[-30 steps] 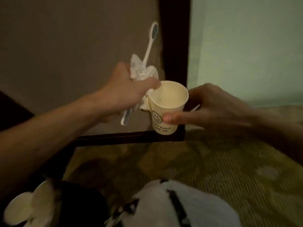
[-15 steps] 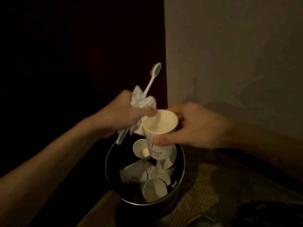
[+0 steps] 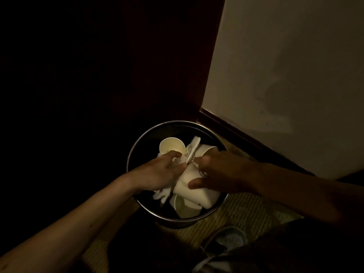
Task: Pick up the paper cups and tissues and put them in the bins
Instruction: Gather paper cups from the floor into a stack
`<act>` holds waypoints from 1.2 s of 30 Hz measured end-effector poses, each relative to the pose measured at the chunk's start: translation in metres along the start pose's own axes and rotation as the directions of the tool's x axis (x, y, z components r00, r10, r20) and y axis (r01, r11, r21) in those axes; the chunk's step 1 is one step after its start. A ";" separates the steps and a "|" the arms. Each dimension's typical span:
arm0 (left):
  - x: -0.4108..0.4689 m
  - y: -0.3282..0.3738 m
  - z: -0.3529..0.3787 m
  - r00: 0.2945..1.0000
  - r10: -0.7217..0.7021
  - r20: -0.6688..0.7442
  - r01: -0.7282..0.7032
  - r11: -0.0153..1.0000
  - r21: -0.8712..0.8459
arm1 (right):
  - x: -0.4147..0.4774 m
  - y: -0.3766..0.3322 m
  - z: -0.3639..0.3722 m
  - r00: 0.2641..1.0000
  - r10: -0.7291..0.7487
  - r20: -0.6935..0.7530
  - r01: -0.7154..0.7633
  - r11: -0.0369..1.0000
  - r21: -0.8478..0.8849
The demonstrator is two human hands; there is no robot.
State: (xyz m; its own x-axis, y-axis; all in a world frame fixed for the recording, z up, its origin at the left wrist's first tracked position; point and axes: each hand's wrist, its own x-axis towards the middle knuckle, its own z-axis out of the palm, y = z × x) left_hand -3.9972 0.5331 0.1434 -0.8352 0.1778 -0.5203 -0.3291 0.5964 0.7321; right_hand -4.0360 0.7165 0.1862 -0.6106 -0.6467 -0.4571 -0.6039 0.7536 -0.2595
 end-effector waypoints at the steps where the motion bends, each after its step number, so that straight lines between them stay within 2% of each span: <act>1: -0.003 0.000 -0.001 1.000 0.008 -0.007 -0.007 1.000 0.028 | 0.000 -0.001 0.001 1.000 -0.001 0.012 0.001 1.000 -0.012; 5: -0.017 0.006 -0.015 0.987 0.124 -0.105 -0.096 0.967 0.237 | -0.003 -0.002 -0.007 0.999 -0.034 -0.023 0.035 0.999 0.038; 8: -0.023 0.016 -0.026 0.966 0.151 -0.211 -0.047 0.901 0.431 | -0.009 -0.003 -0.023 0.995 -0.020 -0.097 0.029 0.994 0.101; 11: -0.031 0.039 -0.034 0.947 0.180 -0.267 -0.031 0.876 0.480 | -0.027 0.000 -0.040 0.984 0.002 -0.178 0.030 0.984 0.176; 14: -0.038 0.078 -0.038 0.909 0.322 -0.266 -0.138 0.832 0.537 | -0.065 0.013 -0.053 0.973 0.043 -0.226 0.009 0.974 0.226; 16: -0.044 0.116 -0.030 0.857 0.454 -0.243 -0.263 0.792 0.551 | -0.103 0.029 -0.058 0.954 0.092 -0.286 -0.027 0.974 0.224; 18: -0.048 0.160 -0.011 0.800 0.577 -0.164 -0.403 0.720 0.565 | -0.153 0.051 -0.058 0.925 0.173 -0.337 -0.096 0.968 0.234; 21: -0.047 0.226 0.038 0.692 0.722 -0.008 -0.563 0.547 0.620 | -0.240 0.089 -0.049 0.878 0.320 -0.355 -0.222 0.931 0.290; 24: -0.045 0.285 0.111 0.587 0.784 0.202 -0.672 0.333 0.661 | -0.336 0.121 -0.015 0.800 0.471 -0.372 -0.341 0.866 0.365; 26: -0.043 0.316 0.172 0.495 0.784 0.375 -0.736 0.149 0.661 | -0.395 0.138 0.027 0.728 0.591 -0.346 -0.435 0.789 0.434; 29: -0.041 0.350 0.276 0.343 0.708 0.617 -0.804 -0.119 0.583 | -0.474 0.158 0.113 0.563 0.774 -0.290 -0.527 0.607 0.595; 31: -0.040 0.362 0.353 0.276 0.594 0.755 -0.841 -0.230 0.489 | -0.516 0.162 0.177 0.458 0.867 -0.196 -0.565 0.454 0.689; 33: -0.041 0.361 0.426 0.226 0.480 0.848 -0.866 -0.299 0.400 | -0.549 0.160 0.239 0.371 0.924 -0.090 -0.560 0.300 0.772; 36: -0.038 0.334 0.519 0.193 0.321 0.927 -0.893 -0.335 0.301 | -0.578 0.149 0.322 0.252 0.967 0.044 -0.527 0.099 0.844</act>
State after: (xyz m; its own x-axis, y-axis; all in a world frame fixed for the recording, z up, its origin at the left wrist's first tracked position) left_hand -3.8464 1.1315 0.1795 0.1419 0.9516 -0.2725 0.9886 -0.1225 0.0871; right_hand -3.6084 1.2400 0.1378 -0.7152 0.5704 -0.4038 0.6944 0.5146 -0.5030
